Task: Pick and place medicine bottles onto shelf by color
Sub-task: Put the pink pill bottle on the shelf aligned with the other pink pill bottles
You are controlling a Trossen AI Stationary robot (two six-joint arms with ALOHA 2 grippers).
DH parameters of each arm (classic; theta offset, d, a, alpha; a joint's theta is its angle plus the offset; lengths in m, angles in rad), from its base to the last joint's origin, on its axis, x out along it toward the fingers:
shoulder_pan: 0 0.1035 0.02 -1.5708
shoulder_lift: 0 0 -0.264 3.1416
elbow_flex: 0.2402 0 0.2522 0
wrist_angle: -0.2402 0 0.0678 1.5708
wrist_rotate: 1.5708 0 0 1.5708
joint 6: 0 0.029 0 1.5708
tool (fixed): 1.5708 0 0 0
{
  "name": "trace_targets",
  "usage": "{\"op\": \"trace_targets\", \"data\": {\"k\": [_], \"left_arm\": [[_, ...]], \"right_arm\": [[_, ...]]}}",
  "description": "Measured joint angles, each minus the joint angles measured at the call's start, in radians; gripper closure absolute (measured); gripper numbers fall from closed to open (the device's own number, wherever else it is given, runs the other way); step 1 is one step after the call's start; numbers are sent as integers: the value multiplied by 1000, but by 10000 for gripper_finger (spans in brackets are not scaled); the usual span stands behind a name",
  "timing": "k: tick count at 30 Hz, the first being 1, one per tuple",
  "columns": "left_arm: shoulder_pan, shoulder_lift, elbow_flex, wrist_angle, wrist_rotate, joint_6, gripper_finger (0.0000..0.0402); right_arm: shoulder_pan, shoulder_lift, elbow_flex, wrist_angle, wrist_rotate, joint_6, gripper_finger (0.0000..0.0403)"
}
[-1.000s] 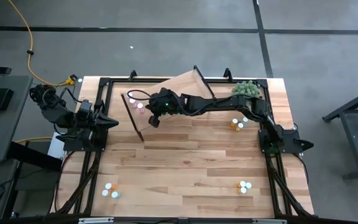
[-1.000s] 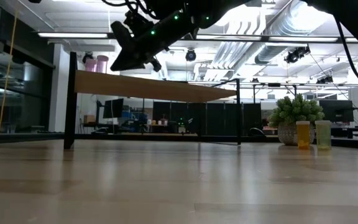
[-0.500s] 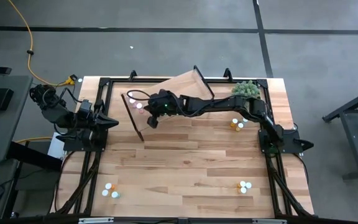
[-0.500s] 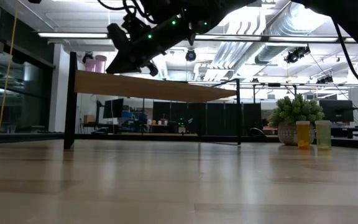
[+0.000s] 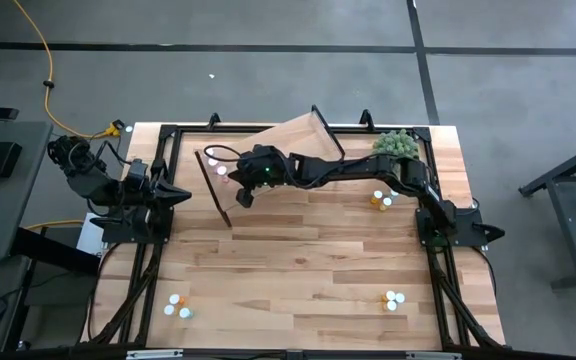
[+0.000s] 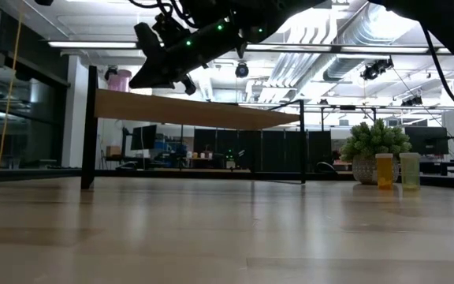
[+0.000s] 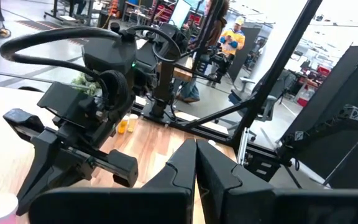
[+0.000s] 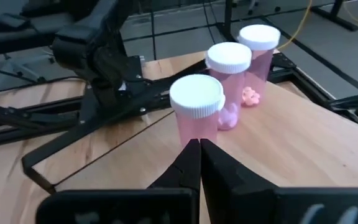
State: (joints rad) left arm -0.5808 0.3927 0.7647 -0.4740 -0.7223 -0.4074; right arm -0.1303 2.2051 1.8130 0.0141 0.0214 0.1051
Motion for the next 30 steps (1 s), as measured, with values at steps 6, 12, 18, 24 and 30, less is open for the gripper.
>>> {"op": "trace_targets", "data": {"k": [6,12,18,24,30], "left_arm": [[0,0,0,1,0,0,401],[0,0,0,3,1,-9,401],[0,0,0,8,3,-8,401],[0,0,0,9,3,-12,401],[0,0,0,9,2,-12,401]], "right_arm": [[0,0,0,-3,-6,-35,403],[-7,0,0,-9,-6,-31,403],[-7,0,0,20,-21,-42,403],[-7,0,1,34,-44,-61,403],[-7,0,1,28,-56,-61,403]]}}
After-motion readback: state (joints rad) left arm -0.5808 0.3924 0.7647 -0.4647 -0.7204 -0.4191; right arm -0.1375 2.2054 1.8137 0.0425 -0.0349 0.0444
